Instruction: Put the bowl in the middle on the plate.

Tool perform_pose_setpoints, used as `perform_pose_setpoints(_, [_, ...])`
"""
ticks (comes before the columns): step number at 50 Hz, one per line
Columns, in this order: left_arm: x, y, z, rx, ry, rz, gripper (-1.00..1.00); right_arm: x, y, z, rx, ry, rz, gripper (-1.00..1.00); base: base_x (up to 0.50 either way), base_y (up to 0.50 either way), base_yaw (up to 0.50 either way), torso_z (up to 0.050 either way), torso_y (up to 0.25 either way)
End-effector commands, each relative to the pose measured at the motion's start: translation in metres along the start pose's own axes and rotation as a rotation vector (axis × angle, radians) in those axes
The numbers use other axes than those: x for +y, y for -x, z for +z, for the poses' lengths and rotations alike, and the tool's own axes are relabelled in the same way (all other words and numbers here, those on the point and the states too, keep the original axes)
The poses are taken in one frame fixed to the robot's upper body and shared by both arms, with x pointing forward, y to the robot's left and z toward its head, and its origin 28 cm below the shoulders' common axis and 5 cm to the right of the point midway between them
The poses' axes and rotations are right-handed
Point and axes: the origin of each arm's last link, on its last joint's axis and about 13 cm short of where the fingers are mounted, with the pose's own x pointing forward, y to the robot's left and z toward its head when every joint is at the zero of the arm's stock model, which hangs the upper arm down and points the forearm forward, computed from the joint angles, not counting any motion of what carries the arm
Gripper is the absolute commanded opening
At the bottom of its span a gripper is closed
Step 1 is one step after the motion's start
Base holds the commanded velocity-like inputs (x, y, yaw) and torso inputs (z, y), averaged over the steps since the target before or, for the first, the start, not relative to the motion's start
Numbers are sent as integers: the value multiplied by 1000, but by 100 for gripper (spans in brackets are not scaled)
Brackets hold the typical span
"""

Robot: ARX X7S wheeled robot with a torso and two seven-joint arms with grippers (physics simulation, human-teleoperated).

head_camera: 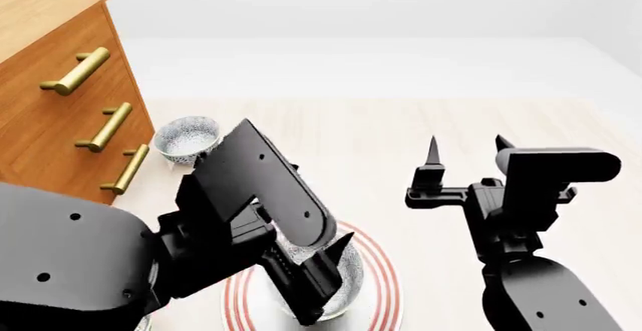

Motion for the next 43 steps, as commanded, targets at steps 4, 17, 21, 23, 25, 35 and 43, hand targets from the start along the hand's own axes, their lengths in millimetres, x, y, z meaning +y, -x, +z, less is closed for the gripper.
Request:
perform_pose_setpoints(4, [40,0,-18,-318,376,269,100,1,0,5,-18,12,2,100,0,0,0,0,0])
perform_pose_setpoints(17, [34,-23,-53,-360,453,513,100,2,4,21,-114,68,-1,100,0,0,0,0,0])
perform_pose_setpoints(21, [31,-25,-56,-342,478,480,100,3,8,28,-144,78,-1,100,0,0,0,0,0])
perform_pose_setpoints(23, [32,-27,-56,-347,484,504,100,3,9,30,-150,85,1,100,0,0,0,0,0])
perform_pose_setpoints(25, [31,-28,-57,-346,475,519,100,4,12,32,-157,88,4,100,0,0,0,0,0])
perform_pose_setpoints(35, [31,-28,-59,-356,447,564,100,6,20,36,-182,91,11,100,0,0,0,0,0])
perform_pose_setpoints(43, [32,-30,-59,-369,424,588,100,4,20,37,-187,100,11,100,0,0,0,0,0])
